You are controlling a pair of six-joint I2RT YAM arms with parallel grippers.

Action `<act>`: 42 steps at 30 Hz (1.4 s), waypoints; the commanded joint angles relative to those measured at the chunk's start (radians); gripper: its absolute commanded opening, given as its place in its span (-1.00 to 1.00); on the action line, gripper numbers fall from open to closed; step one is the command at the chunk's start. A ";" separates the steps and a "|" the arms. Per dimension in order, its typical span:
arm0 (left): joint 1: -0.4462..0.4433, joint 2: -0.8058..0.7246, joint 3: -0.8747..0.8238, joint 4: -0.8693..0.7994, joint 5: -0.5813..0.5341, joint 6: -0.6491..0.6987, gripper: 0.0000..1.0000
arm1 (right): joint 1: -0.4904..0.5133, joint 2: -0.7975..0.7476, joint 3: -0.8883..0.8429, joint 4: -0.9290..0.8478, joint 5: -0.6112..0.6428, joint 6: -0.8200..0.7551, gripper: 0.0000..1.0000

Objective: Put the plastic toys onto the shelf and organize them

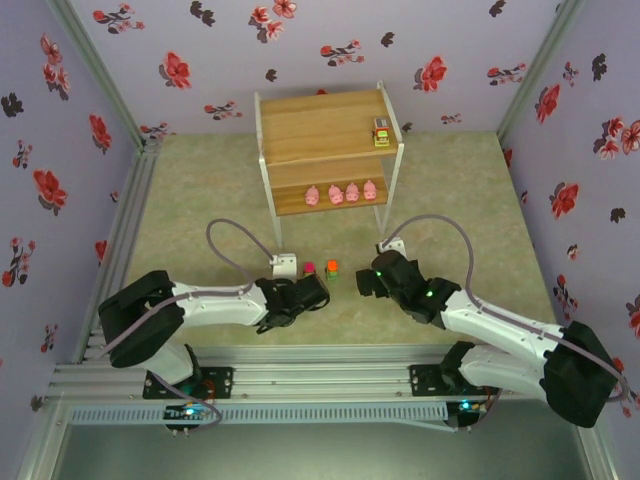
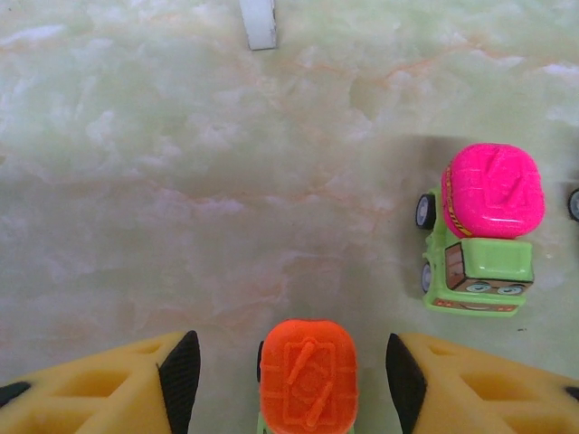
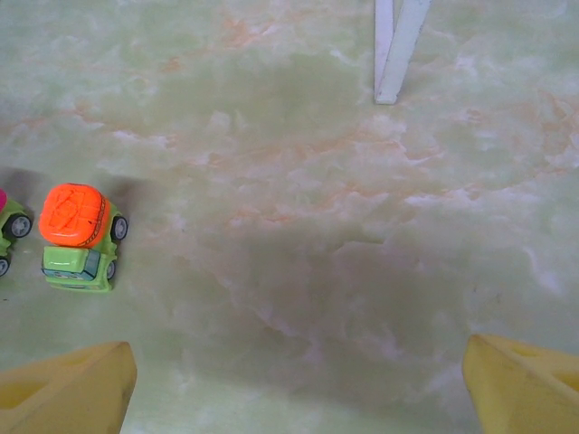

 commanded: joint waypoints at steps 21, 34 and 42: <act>0.041 0.044 0.012 0.011 0.062 -0.052 0.02 | 0.009 -0.005 -0.008 0.018 0.001 -0.018 0.84; 0.048 0.067 0.020 0.022 0.105 -0.038 -0.02 | 0.009 0.002 -0.005 0.018 -0.001 -0.019 0.83; 0.043 0.058 0.003 0.031 0.127 -0.040 0.00 | 0.010 0.004 -0.003 0.016 0.002 -0.020 0.83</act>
